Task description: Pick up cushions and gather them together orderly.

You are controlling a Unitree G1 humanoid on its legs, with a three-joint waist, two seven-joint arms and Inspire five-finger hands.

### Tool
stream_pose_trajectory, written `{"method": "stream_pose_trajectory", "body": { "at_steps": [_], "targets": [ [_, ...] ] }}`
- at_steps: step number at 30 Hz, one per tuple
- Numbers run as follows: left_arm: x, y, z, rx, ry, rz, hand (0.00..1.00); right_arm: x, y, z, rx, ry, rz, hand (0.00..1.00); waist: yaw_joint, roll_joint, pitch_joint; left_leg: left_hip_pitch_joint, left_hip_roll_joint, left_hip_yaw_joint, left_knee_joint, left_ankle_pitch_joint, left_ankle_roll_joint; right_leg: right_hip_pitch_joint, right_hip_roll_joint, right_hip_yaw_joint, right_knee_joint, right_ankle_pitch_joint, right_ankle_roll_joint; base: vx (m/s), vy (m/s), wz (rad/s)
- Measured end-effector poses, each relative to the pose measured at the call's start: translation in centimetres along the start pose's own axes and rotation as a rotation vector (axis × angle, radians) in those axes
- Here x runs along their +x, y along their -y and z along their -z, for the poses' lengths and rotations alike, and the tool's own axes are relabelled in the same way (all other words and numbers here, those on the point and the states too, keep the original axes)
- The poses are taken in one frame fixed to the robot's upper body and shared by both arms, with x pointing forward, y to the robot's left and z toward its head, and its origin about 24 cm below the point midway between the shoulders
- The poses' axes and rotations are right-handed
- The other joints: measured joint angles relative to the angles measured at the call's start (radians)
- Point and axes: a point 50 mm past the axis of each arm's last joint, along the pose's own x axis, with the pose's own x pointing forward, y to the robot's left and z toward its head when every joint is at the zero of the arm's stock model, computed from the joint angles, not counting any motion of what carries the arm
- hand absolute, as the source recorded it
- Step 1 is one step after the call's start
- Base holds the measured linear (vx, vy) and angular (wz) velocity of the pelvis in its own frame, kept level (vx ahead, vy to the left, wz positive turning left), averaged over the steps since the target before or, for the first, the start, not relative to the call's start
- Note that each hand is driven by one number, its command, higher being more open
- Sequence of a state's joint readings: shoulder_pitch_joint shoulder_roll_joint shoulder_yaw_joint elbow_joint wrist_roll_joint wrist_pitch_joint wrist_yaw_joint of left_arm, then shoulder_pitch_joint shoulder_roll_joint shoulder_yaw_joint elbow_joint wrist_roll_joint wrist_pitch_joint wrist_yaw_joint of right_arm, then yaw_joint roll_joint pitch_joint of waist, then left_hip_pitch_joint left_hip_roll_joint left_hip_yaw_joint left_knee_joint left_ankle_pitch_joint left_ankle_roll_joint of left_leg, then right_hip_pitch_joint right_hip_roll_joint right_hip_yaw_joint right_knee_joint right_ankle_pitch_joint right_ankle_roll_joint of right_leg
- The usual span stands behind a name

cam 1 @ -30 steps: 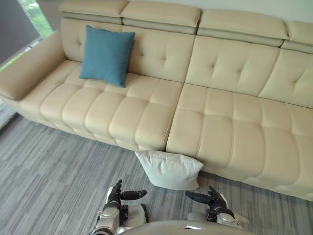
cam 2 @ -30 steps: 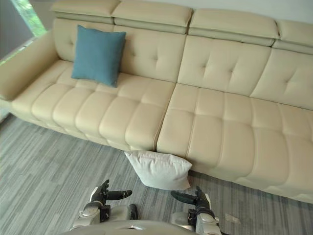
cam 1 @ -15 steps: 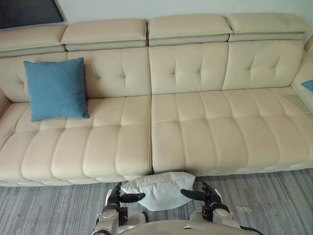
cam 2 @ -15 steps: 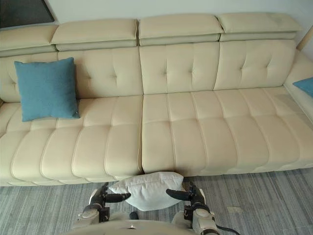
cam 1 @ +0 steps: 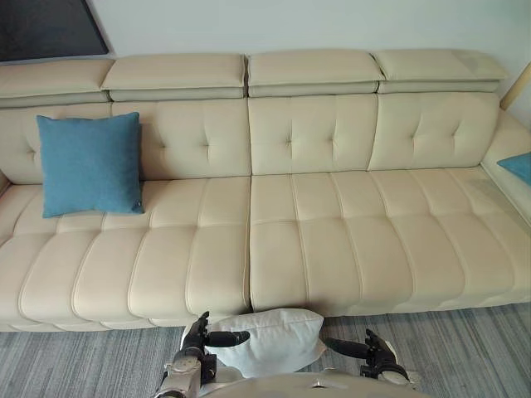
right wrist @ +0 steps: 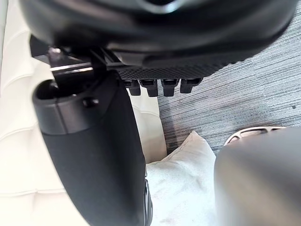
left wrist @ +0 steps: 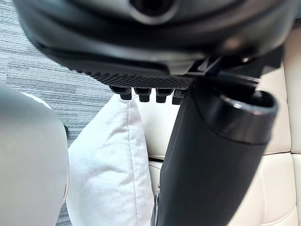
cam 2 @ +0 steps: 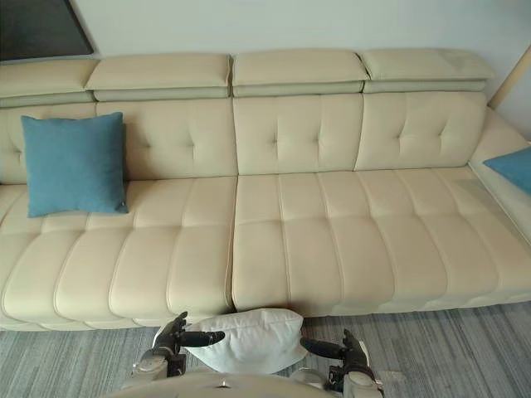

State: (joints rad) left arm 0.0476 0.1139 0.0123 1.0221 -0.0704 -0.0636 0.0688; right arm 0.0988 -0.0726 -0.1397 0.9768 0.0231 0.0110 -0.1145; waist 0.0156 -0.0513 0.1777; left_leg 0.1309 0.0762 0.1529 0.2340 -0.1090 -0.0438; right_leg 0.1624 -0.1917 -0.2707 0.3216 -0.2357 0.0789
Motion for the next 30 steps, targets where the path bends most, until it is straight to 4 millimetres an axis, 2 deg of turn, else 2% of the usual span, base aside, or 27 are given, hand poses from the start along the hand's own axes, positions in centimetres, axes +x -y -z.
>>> {"method": "stream_pose_trajectory", "body": {
  "at_steps": [4, 6, 8, 10, 14, 18, 19, 20, 23, 24, 26, 28, 30],
  "targets": [
    [0.0, -0.1, -0.6, -0.018, 0.023, -0.013, 1.0, 0.1, 0.3, -0.3, 0.0, 0.009, 0.007, 1.0, 0.0, 0.009, 0.024, -0.062, 0.025, -0.038, 0.11, -0.052, -0.021, -0.008, 0.01, -0.029, 0.042, -0.005, -0.001, -0.12, 0.012, 0.28],
    [0.1, -0.2, -0.9, -0.027, 0.039, -0.017, 1.0, 0.2, 0.2, -0.7, 0.0, 0.022, 0.006, 1.0, 0.001, 0.008, 0.038, -0.099, 0.031, -0.058, 0.161, -0.082, -0.029, -0.031, 0.011, -0.038, 0.08, -0.028, 0.002, -0.18, 0.022, 0.26],
    [0.2, -0.4, -2.1, -0.03, 0.075, -0.028, 1.0, 0.3, 0.0, -1.5, 0.018, 0.047, 0.004, 1.0, 0.002, 0.002, 0.068, -0.192, 0.039, -0.088, 0.256, -0.139, -0.032, -0.098, 0.0, -0.054, 0.162, -0.088, 0.006, -0.25, -0.039, 0.35],
    [0.5, -1.0, -4.0, -0.047, 0.136, -0.055, 1.0, 0.5, -0.3, -2.8, 0.036, 0.081, 0.003, 1.0, 0.007, -0.004, 0.112, -0.323, 0.041, -0.125, 0.396, -0.178, -0.033, -0.203, -0.018, -0.063, 0.3, -0.145, 0.001, -0.32, -0.071, 0.34],
    [0.5, -2.5, -6.5, -0.072, 0.222, -0.117, 1.0, 0.5, -0.3, -4.7, 0.069, 0.145, 0.027, 1.0, 0.017, -0.011, 0.174, -0.47, 0.04, -0.162, 0.535, -0.208, -0.035, -0.336, -0.054, -0.072, 0.47, -0.204, -0.007, -0.24, -0.082, 0.21],
    [0.3, -3.9, -8.6, -0.077, 0.293, -0.181, 1.0, 0.3, -0.8, -7.4, 0.116, 0.236, 0.029, 1.0, 0.028, -0.023, 0.216, -0.64, 0.05, -0.179, 0.649, -0.211, -0.03, -0.499, -0.071, -0.071, 0.614, -0.245, -0.032, -0.17, -0.077, 0.08],
    [0.2, -4.1, -9.6, -0.085, 0.323, -0.188, 1.0, 0.3, -1.0, -8.5, 0.125, 0.266, 0.027, 1.0, 0.032, -0.028, 0.229, -0.682, 0.057, -0.179, 0.674, -0.21, -0.029, -0.542, -0.072, -0.068, 0.644, -0.25, -0.041, -0.12, -0.041, 0.02],
    [0.2, -4.4, -11.3, -0.081, 0.37, -0.195, 1.0, 0.2, -1.3, -10.5, 0.136, 0.322, 0.023, 1.0, 0.033, -0.032, 0.244, -0.747, 0.062, -0.187, 0.71, -0.207, -0.031, -0.607, -0.079, -0.064, 0.693, -0.259, -0.052, -0.11, -0.03, 0.01],
    [-0.1, -4.5, -14.7, -0.08, 0.462, -0.202, 1.0, -0.4, -1.7, -13.9, 0.168, 0.424, 0.013, 1.0, 0.032, -0.036, 0.268, -0.846, 0.064, -0.193, 0.763, -0.203, -0.034, -0.711, -0.087, -0.054, 0.759, -0.27, -0.066, -0.08, -0.017, -0.03],
    [-0.3, -4.5, -16.7, -0.081, 0.518, -0.203, 1.0, -0.8, -2.0, -15.9, 0.183, 0.486, 0.007, 1.0, 0.031, -0.037, 0.278, -0.902, 0.065, -0.195, 0.783, -0.2, -0.03, -0.77, -0.091, -0.049, 0.79, -0.273, -0.073, -0.09, -0.011, -0.03],
    [-0.9, -4.4, -19.6, -0.083, 0.595, -0.201, 1.0, -1.6, -2.4, -18.5, 0.21, 0.566, -0.009, 1.0, 0.03, -0.038, 0.294, -0.976, 0.064, -0.197, 0.807, -0.186, -0.032, -0.848, -0.099, -0.045, 0.828, -0.276, -0.079, -0.09, -0.011, -0.01],
    [-2.4, -4.3, -24.2, -0.088, 0.735, -0.201, 1.0, -3.3, -3.1, -22.5, 0.234, 0.696, -0.033, 1.0, 0.03, -0.038, 0.318, -1.097, 0.069, -0.205, 0.846, -0.173, -0.038, -0.975, -0.1, -0.038, 0.882, -0.278, -0.087, -0.06, -0.018, -0.05],
    [-3.5, -4.0, -26.8, -0.097, 0.815, -0.195, 1.0, -4.7, -3.5, -25.1, 0.252, 0.787, -0.053, 1.0, 0.03, -0.039, 0.332, -1.18, 0.073, -0.211, 0.865, -0.16, -0.04, -1.061, -0.099, -0.036, 0.907, -0.274, -0.094, -0.04, -0.018, -0.06]
  ]
}}
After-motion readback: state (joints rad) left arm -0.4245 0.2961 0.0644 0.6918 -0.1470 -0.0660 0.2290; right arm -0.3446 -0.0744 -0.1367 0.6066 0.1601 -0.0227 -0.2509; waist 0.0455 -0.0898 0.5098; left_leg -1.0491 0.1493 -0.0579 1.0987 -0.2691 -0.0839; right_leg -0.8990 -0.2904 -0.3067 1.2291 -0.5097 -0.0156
